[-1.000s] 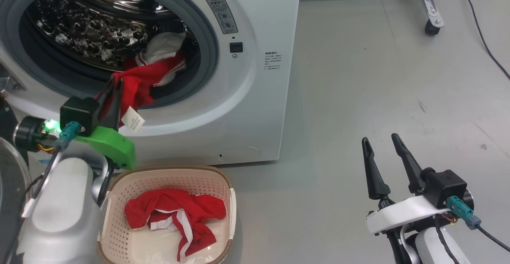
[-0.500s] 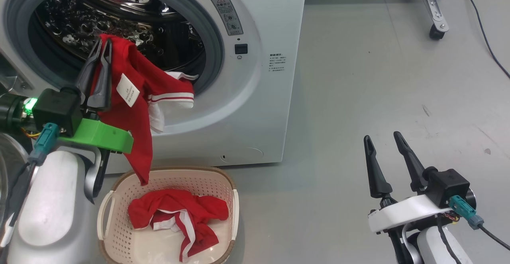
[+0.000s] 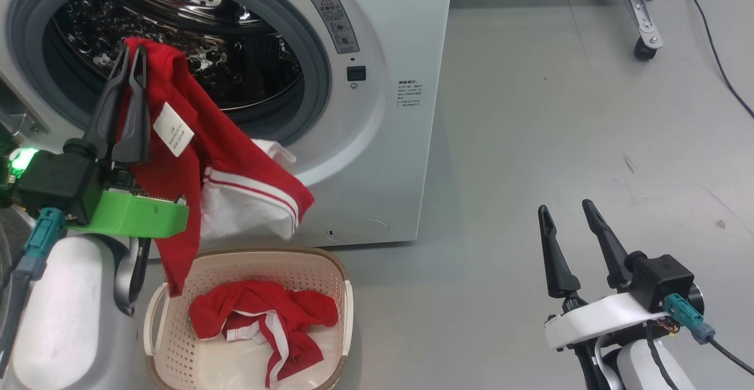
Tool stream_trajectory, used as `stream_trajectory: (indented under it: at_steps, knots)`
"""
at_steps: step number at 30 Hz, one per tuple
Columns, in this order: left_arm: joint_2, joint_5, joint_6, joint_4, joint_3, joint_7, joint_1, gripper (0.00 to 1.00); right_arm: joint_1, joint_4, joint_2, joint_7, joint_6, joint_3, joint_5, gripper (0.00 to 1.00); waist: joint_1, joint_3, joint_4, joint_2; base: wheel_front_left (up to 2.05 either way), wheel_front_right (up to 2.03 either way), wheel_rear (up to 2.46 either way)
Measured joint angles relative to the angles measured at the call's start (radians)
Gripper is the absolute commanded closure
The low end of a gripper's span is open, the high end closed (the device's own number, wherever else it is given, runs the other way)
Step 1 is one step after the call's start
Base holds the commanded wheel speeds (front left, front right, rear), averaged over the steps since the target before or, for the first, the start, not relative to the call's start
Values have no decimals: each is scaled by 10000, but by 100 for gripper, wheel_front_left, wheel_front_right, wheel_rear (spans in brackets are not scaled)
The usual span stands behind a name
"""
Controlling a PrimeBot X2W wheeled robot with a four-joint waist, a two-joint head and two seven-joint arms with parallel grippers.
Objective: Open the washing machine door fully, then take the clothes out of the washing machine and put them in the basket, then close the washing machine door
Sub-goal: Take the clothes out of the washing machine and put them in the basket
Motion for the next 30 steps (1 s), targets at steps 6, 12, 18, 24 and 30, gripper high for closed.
stream_trajectory:
  at_steps: [6,12,18,24,30]
  knots:
    - [-6,92,-2,-98,-104,0,453,100,80,-2,10,0,6,-10,-54,0,0,25,6,0,0,0,0]
    - [-8,92,-25,-29,-263,0,1019,100,81,-69,13,0,82,-13,-56,0,0,129,1,0,0,0,0]
    - [-4,92,-109,270,-408,0,1485,100,80,-111,23,0,86,-8,-90,0,0,327,-7,0,0,0,0]
    - [27,92,-151,803,-594,2,2080,100,73,-188,29,0,88,-12,-146,0,0,600,-31,0,0,0,0]
    - [33,92,-222,1250,-711,2,2181,100,56,-232,31,0,88,29,-253,0,0,986,-38,0,0,0,0]
